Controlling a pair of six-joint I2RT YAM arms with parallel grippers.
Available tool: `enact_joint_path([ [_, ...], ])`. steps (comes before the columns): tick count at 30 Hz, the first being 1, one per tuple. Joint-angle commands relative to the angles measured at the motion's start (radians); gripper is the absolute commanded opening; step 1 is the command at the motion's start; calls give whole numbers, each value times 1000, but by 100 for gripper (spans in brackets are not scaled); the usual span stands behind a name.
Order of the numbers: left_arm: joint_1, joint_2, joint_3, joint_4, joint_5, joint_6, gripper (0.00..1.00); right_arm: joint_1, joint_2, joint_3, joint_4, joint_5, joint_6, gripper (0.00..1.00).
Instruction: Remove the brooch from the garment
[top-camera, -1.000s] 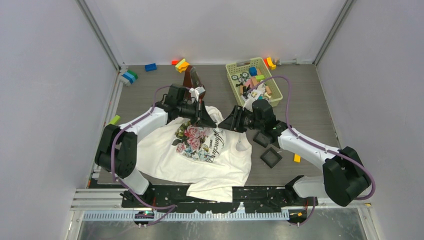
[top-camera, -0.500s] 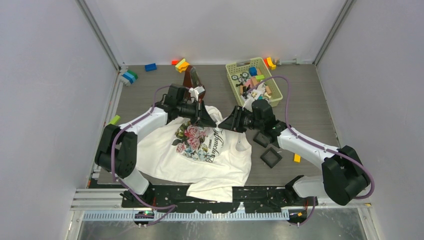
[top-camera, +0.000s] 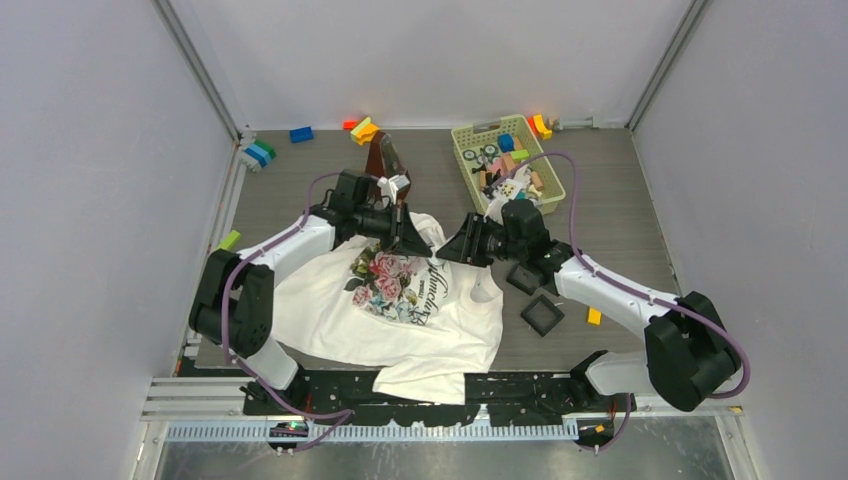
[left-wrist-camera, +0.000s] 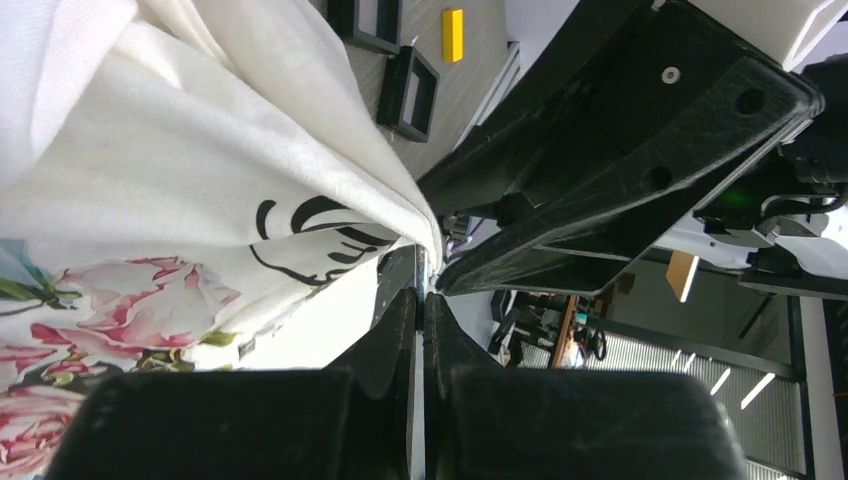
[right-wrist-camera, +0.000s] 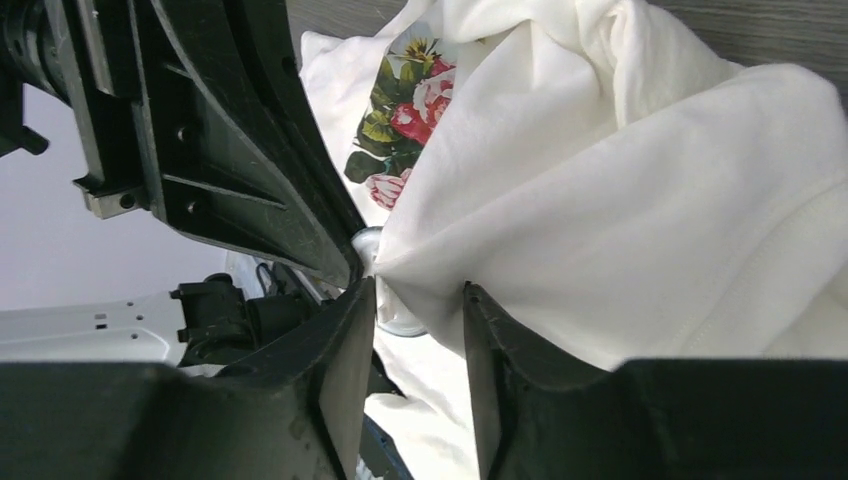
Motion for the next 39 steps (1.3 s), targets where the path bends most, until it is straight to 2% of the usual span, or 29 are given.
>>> enact_joint_path([
  [1,-4,-67,37,-99,-20,100,0,0,-41,23,-48,57,-39,49],
  [2,-4,-71,52,-180,-68,142,0,0,-50,17,-51,66,-44,55],
  [4,-4,-83,89,-313,-210,231,0,0,-85,4,-55,77,-52,61],
  [8,-34,-131,154,-483,-551,325,0,0,-113,-18,-74,104,-72,65],
  [11,-67,-163,191,-515,-769,337,0,0,-108,-26,-80,113,-77,65],
  [12,-81,-170,194,-498,-869,328,0,0,-106,-31,-79,115,-76,65],
  [14,-102,-178,179,-407,-982,287,0,0,-105,-45,-53,119,-69,65],
  [18,-150,-191,98,-99,-1189,222,0,0,-115,-64,-18,139,-43,64],
  [20,-153,-194,75,20,-1277,217,0,0,-134,-65,-35,150,-39,63],
  [22,-153,-195,96,65,-1330,238,0,0,-167,-70,-75,181,-47,62],
  [24,-145,-203,128,59,-1287,282,0,0,-212,-86,-114,199,-59,62],
  [26,-119,-213,166,3,-1155,302,0,0,-257,-104,-157,223,-75,62],
  [28,-88,-224,185,-59,-969,294,0,0,-298,-109,-198,231,-93,61],
  [31,-36,-237,159,-94,-593,259,0,0,-359,-91,-247,229,-107,60],
  [33,-25,-243,128,-98,-432,244,0,0,-392,-74,-272,219,-107,59],
  [39,-24,-249,55,-81,-147,235,0,0,-454,-16,-305,156,-73,57],
])
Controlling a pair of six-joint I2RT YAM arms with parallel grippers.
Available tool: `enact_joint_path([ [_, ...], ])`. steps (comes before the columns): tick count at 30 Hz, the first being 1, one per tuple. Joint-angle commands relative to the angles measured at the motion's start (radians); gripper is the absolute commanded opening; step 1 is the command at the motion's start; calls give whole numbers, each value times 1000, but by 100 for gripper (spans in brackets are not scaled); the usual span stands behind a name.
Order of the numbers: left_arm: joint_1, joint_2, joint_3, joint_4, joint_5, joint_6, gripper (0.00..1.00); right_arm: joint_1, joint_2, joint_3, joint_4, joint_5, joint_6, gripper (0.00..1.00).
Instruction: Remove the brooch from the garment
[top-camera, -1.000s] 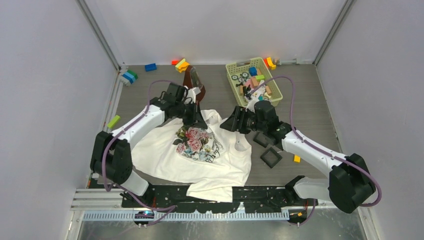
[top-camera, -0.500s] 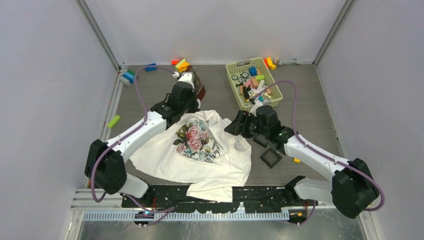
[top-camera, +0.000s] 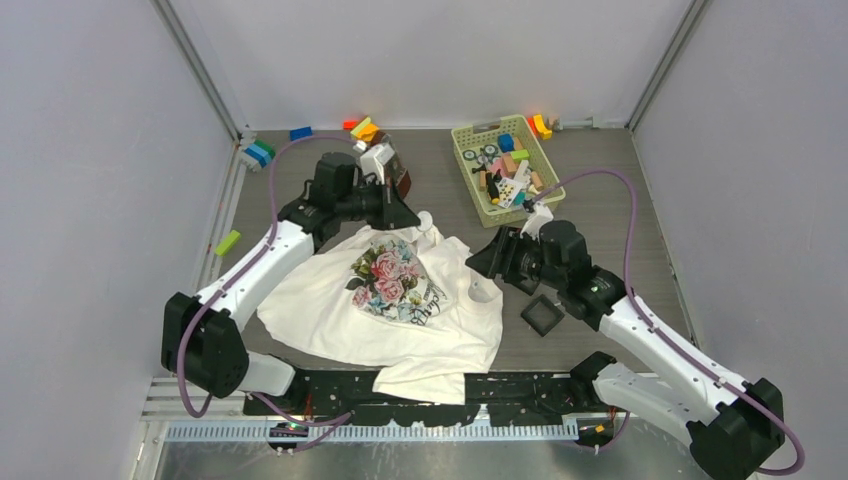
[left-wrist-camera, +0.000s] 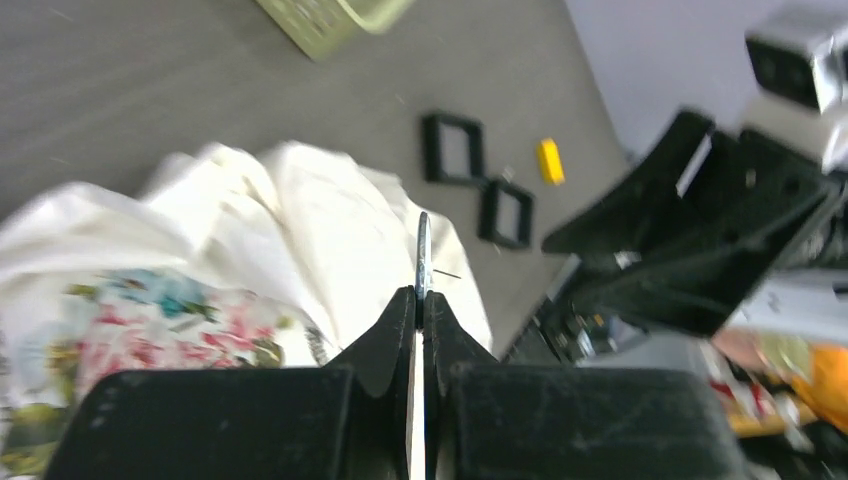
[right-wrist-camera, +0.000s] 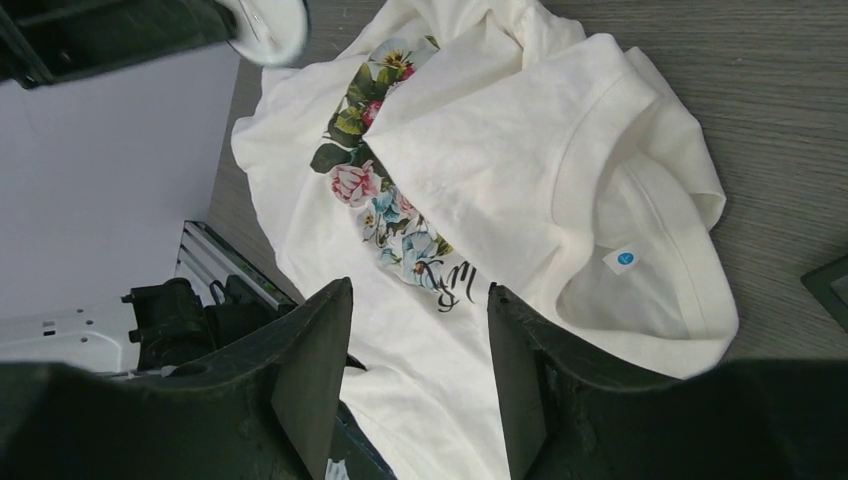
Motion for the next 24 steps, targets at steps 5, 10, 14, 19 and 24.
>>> enact_joint_path([
  [5,-5,-29,-115,113,453,-13,0,-1,-39,96,40,-141,54,55],
  [10,-27,-37,-170,261,544,-94,0,-2,1,125,77,-203,88,55],
  [14,-56,-32,-173,264,575,-99,0,0,33,131,133,-255,111,52],
  [19,-64,-25,-169,265,578,-91,0,0,77,141,173,-297,131,49],
  [24,-65,-25,-164,264,578,-91,0,0,94,140,186,-315,134,49],
])
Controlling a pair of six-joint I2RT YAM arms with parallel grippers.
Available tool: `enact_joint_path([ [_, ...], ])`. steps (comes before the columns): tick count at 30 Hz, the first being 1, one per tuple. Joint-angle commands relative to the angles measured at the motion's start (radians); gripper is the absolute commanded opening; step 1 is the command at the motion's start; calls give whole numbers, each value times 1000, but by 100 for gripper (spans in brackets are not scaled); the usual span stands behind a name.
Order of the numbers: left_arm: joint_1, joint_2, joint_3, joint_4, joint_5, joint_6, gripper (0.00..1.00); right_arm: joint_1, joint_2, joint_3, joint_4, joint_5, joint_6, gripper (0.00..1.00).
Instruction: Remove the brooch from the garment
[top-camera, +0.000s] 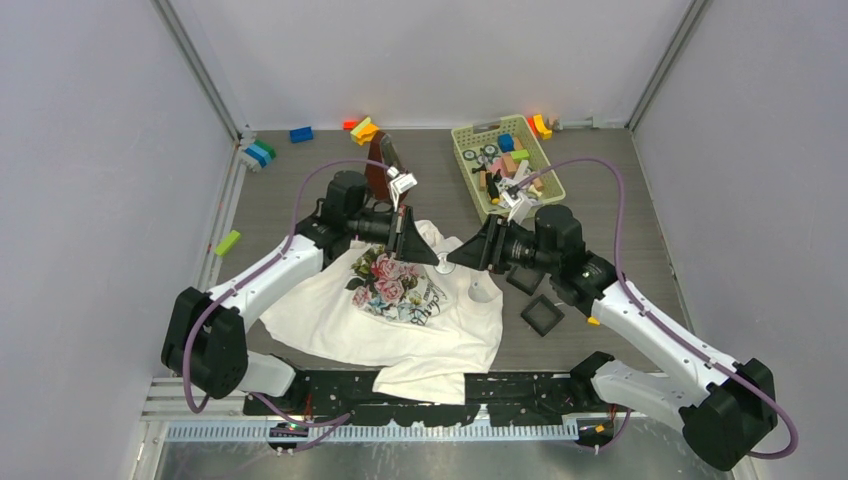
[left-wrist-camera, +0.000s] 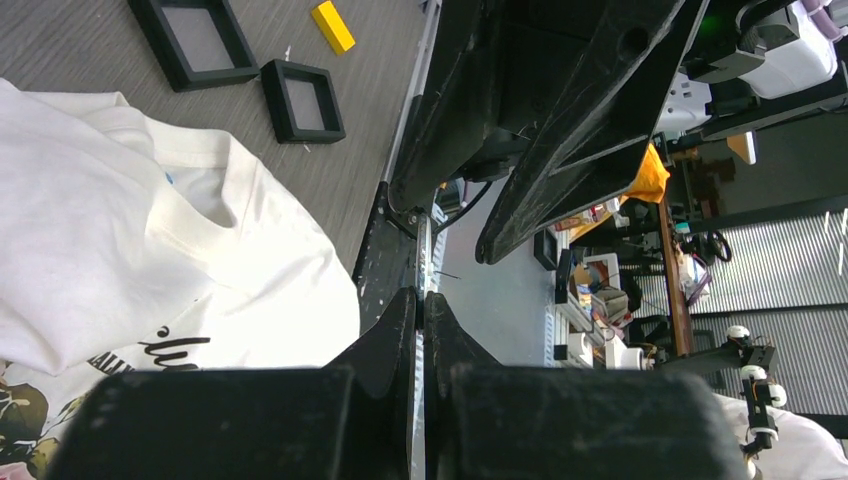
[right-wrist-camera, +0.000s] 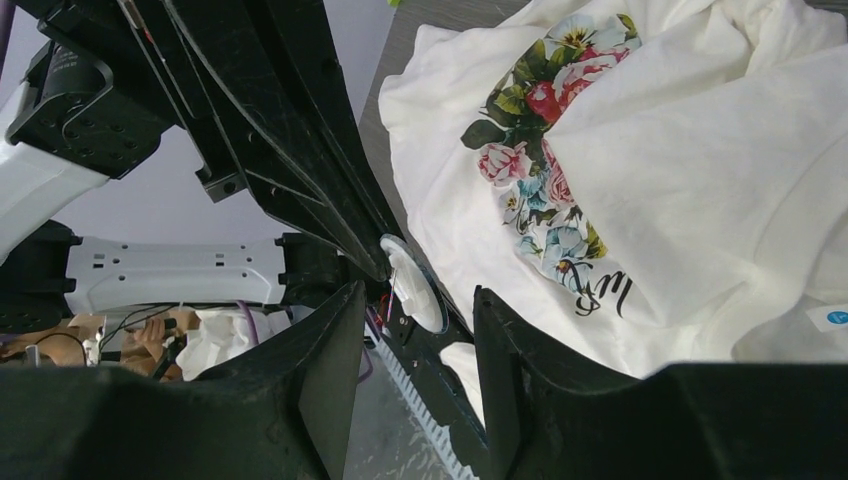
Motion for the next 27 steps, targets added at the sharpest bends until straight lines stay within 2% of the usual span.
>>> enact_joint_path([
  [1,-1,-25,11,45,37,-8,0,0,8,45,78,-57,17,49],
  [7,-2,-18,15,45,38,-11,0,1,27,45,82,-93,17,49],
  [13,-4,-18,17,43,42,-11,0,2,50,46,82,-91,11,42],
  [27,-11,-3,23,33,45,-8,0,5,62,53,56,-77,-9,34],
])
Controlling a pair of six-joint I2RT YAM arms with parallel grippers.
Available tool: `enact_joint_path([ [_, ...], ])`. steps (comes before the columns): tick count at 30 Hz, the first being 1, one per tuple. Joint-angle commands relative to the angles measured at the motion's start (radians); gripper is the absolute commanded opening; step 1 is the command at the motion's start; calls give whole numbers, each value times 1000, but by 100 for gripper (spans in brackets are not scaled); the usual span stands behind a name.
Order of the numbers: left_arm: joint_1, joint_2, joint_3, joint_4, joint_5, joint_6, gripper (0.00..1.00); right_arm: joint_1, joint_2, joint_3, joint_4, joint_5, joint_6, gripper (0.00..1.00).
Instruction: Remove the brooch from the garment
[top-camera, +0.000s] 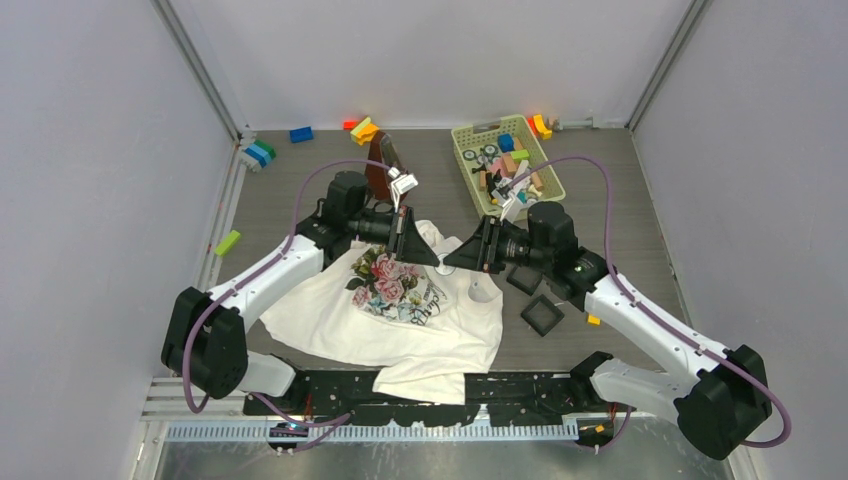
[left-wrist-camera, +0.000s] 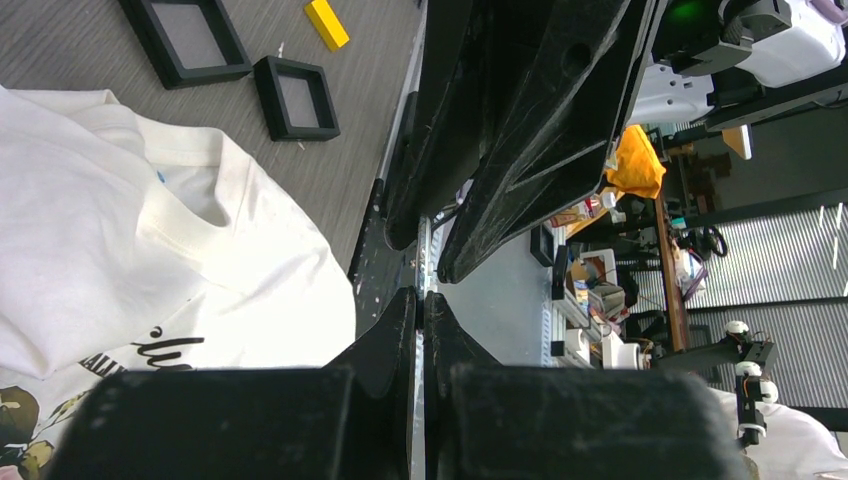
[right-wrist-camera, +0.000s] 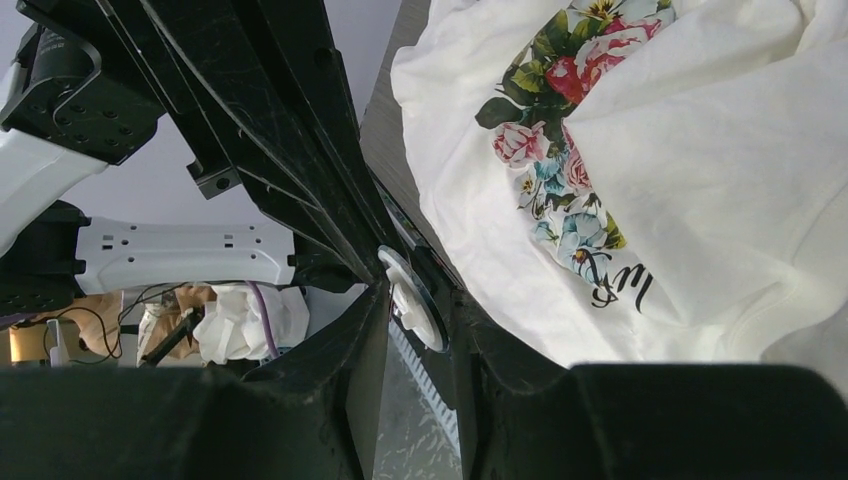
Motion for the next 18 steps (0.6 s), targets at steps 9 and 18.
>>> enact_joint_path([
  [9,-7,-3,25,31,38,-5,0,7,5,49,-16,20,-42,25],
  [18,-13,-1,23,31,39,-16,0,21,17,54,-38,39,-63,24],
])
